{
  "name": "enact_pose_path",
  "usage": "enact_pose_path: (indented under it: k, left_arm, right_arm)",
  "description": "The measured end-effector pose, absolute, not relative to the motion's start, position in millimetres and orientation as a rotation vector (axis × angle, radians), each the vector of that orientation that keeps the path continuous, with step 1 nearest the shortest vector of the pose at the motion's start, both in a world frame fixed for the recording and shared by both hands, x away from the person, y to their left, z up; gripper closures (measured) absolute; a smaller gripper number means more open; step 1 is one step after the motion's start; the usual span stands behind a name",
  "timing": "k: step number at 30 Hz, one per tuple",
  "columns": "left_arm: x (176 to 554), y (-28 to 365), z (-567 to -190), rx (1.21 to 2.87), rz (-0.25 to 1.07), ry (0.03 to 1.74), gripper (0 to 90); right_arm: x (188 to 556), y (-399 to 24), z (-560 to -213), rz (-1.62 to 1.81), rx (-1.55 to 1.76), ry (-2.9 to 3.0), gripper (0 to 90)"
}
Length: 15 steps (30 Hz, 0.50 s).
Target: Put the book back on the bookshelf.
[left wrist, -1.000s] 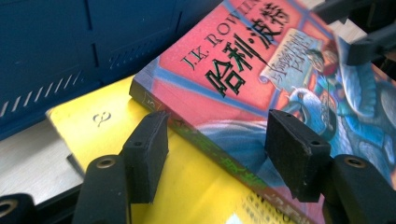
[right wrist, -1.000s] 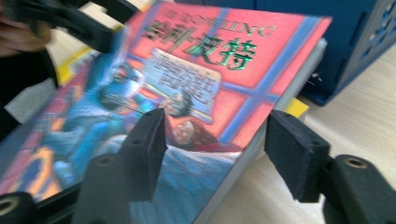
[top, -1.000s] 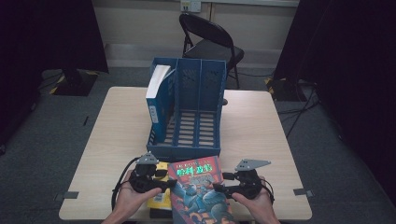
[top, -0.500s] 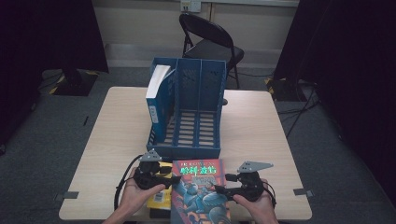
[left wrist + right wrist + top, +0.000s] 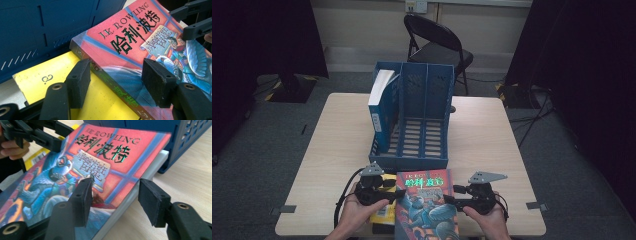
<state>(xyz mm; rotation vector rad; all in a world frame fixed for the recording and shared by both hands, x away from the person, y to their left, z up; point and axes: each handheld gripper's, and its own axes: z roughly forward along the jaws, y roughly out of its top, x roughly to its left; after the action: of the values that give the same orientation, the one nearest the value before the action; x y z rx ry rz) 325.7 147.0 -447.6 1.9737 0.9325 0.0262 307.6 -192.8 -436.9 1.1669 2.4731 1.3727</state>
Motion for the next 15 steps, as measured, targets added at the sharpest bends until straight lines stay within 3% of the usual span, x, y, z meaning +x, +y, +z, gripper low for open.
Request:
enact_pose_path:
  k: [6,7,15]
  left_arm:
    - [325,147,-448,1.965,0.029,0.935,40.0]
    - [325,147,-448,1.962,0.027,0.936,40.0]
    - [325,148,-449,1.960,0.026,0.933,40.0]
  right_arm:
    - [308,-196,-436,1.459,1.182,2.477,47.7]
    - [309,-196,-438,1.479,1.188,2.497,53.7]
    - [318,-183,-439,1.499,1.201,2.523,50.4]
